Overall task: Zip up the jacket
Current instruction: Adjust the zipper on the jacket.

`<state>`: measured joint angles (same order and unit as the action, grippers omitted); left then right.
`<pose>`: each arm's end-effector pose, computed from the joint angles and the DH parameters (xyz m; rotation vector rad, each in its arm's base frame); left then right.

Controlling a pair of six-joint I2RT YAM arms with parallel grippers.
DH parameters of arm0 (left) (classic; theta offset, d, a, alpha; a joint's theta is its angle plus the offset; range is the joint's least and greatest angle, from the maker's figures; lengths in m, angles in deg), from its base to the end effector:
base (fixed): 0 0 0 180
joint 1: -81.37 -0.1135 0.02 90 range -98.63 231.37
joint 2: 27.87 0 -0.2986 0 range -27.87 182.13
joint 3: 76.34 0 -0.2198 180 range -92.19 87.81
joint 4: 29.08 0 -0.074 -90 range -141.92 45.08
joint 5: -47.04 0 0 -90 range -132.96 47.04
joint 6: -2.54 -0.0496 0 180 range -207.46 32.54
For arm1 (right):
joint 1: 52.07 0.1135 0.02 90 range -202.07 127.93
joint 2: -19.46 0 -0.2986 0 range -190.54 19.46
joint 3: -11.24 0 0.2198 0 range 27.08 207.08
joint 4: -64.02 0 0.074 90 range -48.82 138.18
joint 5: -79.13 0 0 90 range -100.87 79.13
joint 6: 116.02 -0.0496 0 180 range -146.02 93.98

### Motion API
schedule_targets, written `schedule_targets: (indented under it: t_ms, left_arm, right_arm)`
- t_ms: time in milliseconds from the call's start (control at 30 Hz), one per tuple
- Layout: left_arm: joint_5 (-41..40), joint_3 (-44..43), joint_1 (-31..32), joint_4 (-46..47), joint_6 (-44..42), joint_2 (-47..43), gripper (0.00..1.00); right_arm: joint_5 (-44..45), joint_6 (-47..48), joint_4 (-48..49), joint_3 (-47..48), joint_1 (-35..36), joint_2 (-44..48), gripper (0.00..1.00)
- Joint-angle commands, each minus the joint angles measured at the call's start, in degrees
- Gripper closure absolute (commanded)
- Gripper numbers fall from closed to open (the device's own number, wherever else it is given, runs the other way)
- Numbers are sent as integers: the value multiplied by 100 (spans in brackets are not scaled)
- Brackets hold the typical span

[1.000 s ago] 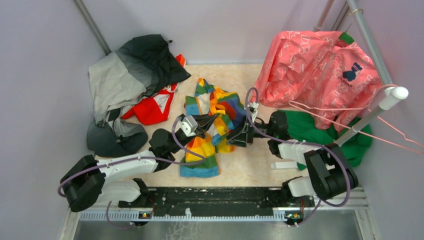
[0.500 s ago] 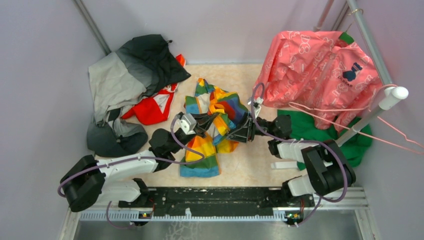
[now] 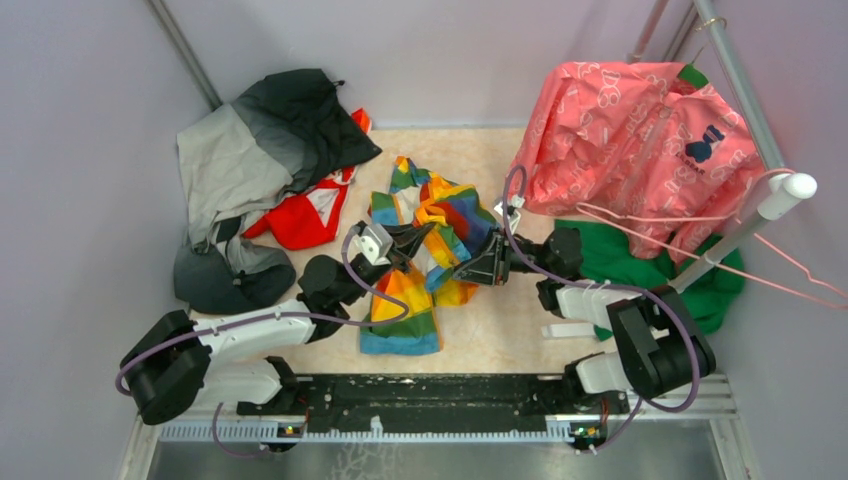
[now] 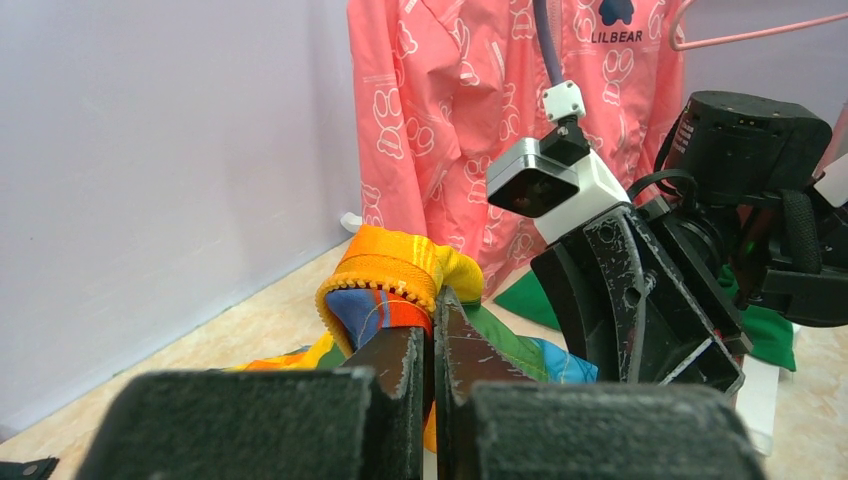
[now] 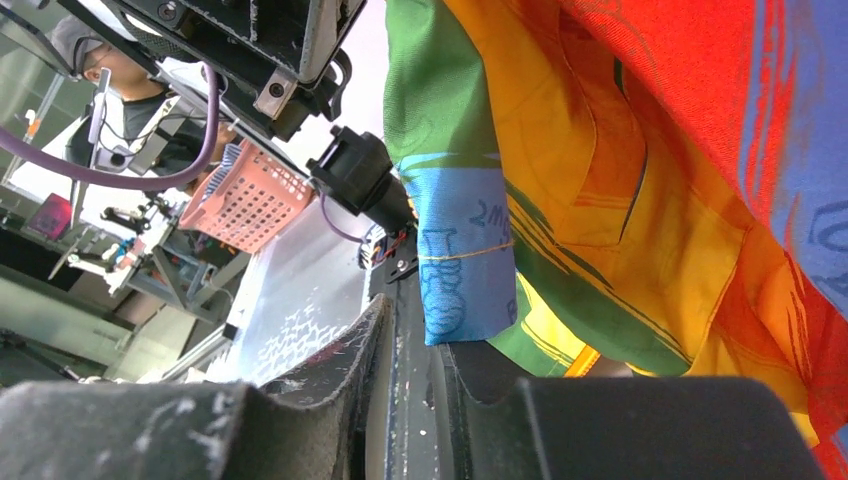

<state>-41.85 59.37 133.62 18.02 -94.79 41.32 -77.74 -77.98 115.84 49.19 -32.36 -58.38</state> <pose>0.1387 -0.1806 0.3468 0.6173 1.0431 -0.6999 0.1891 0.1162 0.2838 -0.6962 1.6376 1.7349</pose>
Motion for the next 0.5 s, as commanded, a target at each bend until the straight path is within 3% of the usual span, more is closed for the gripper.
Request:
schedule_targets:
  t_ms: [0, 467]
  left_arm:
    - [76, -82, -22, 183, -10, -86, 100]
    - [178, -101, -31, 210, 114, -38, 100]
  right_arm:
    - [36, 116, 24, 109, -8, 123, 81]
    - [169, 56, -11, 179, -10, 103, 83]
